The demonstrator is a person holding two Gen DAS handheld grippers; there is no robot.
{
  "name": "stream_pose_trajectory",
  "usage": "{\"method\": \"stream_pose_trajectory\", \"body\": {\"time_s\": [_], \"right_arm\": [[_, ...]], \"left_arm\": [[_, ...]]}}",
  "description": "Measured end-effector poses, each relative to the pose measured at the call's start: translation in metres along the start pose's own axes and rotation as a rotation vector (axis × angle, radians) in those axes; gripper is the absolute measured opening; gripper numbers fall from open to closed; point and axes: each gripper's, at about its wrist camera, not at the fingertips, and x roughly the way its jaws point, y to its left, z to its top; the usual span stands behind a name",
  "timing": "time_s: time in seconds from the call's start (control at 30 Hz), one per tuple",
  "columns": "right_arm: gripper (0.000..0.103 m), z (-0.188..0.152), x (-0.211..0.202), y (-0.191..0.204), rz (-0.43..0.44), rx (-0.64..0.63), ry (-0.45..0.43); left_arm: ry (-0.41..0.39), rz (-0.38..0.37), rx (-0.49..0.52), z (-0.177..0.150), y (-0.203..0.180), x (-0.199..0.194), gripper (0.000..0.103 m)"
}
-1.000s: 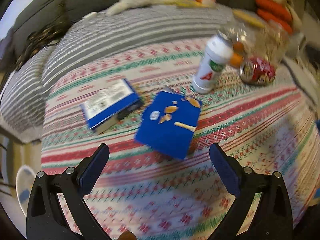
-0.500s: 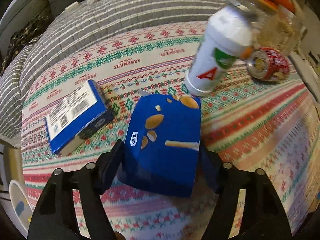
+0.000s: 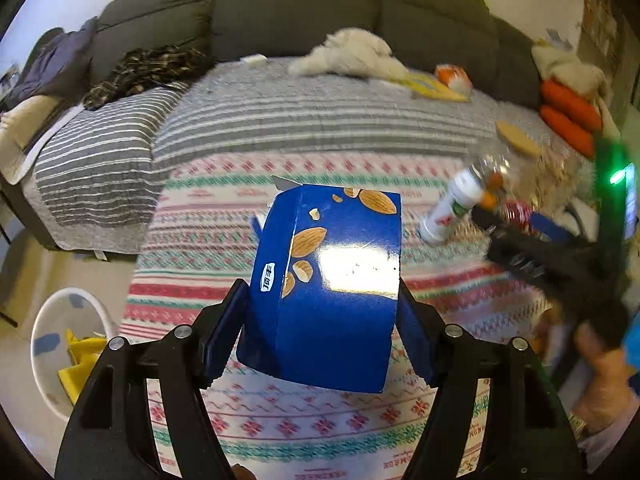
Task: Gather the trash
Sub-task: 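Grasp the blue snack box with the left tool while the right tool grasps the white bottle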
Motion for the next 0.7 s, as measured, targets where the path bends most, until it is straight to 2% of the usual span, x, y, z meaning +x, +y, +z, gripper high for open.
{"method": "stream_pose_trajectory", "body": {"time_s": [0.1,0.17,0.2,0.23,0.27,0.3,0.47,0.7], "right_arm": [[0.093,0.004,0.016,0.012,0.014,-0.017,-0.015],[0.079,0.007,0.030,0.018,0.023,-0.021,-0.002],[0.075,0.009,0.037,0.021,0.028,-0.020,0.006],[0.062,0.012,0.045,0.023,0.038,-0.022,0.015],[0.042,0.013,0.049,0.025,0.047,-0.031,0.023],[0.037,0.013,0.052,0.026,0.045,-0.042,0.029],[0.037,0.008,0.039,0.021,0.053,-0.061,0.007],[0.037,0.000,-0.008,0.021,0.066,-0.090,-0.031]], "left_arm": [[-0.012,-0.011,-0.038,0.005,0.013,-0.005,0.068],[-0.016,-0.019,-0.045,0.007,0.017,-0.009,0.068],[-0.021,-0.019,-0.043,0.008,0.018,-0.009,0.068],[-0.024,-0.017,-0.042,0.008,0.019,-0.012,0.068],[-0.028,-0.014,-0.039,0.009,0.020,-0.014,0.068],[-0.032,-0.011,-0.036,0.010,0.021,-0.016,0.068],[-0.049,0.000,-0.056,0.010,0.033,-0.023,0.068],[-0.076,-0.011,-0.084,0.010,0.045,-0.039,0.068]]}}
